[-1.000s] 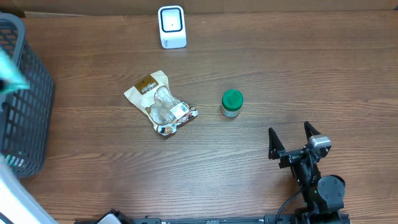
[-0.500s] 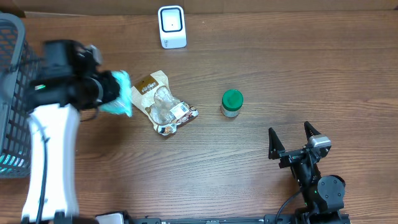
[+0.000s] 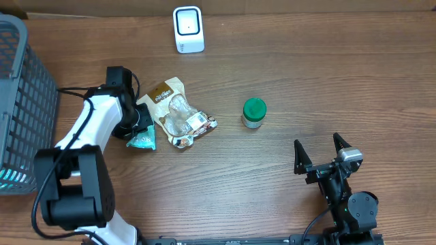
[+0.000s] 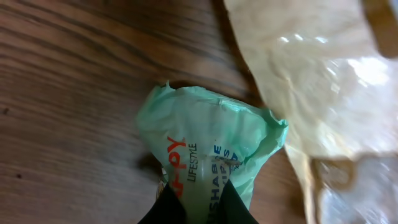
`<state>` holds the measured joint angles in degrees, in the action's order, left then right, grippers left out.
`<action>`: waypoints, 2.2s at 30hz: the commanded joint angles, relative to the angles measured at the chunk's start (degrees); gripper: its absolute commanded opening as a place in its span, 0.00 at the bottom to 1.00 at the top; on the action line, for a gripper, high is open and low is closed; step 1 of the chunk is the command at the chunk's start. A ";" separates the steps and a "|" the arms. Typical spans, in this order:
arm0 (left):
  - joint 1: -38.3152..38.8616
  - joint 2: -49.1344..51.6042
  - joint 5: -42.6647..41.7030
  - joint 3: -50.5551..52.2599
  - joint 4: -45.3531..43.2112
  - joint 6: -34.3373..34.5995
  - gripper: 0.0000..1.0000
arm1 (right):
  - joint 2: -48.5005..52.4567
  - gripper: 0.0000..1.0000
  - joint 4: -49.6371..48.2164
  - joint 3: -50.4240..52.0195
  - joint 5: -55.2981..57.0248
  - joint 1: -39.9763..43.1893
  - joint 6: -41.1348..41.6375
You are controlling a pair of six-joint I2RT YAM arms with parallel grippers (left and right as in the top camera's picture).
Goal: Scan the item barcode
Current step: 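Carry the green wipes pack out and place it beside the PanTree bag, then reach the left gripper into the basket and grasp a green wipes pack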
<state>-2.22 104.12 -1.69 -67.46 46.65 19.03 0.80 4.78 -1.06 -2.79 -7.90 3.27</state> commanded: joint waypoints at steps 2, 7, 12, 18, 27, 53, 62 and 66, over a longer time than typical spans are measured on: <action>0.22 3.67 2.47 -0.17 -3.28 0.92 0.04 | -0.63 1.00 -0.17 0.61 -0.31 -0.11 0.31; 2.45 5.73 -1.44 -0.17 -11.50 -0.79 0.04 | -0.63 1.00 -0.17 0.61 -0.31 -0.11 0.31; 5.90 5.77 -2.71 -0.17 -16.57 -4.57 0.04 | -0.63 1.00 -0.17 0.61 -0.31 -0.11 0.31; 7.58 5.77 2.56 -0.20 -15.50 -6.01 0.04 | -0.63 1.00 -0.17 0.61 -0.31 -0.11 0.28; 5.07 5.07 2.80 -7.74 -4.26 -5.99 0.81 | -0.63 1.00 -0.17 0.61 -0.31 -0.11 0.31; -36.02 -9.90 5.70 -56.68 35.82 4.92 0.92 | -0.63 1.00 -0.17 0.61 -0.31 -0.11 0.31; -46.71 -1.31 10.95 -52.24 35.43 5.25 0.84 | -0.63 1.00 -0.17 0.61 -0.31 -0.11 0.31; -48.48 3.10 12.85 -52.15 35.93 5.20 0.84 | -0.63 1.00 -0.17 0.61 -0.31 -0.11 0.31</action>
<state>-49.52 104.55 7.84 -119.74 82.24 22.94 0.73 4.75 -1.06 -2.79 -7.92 3.27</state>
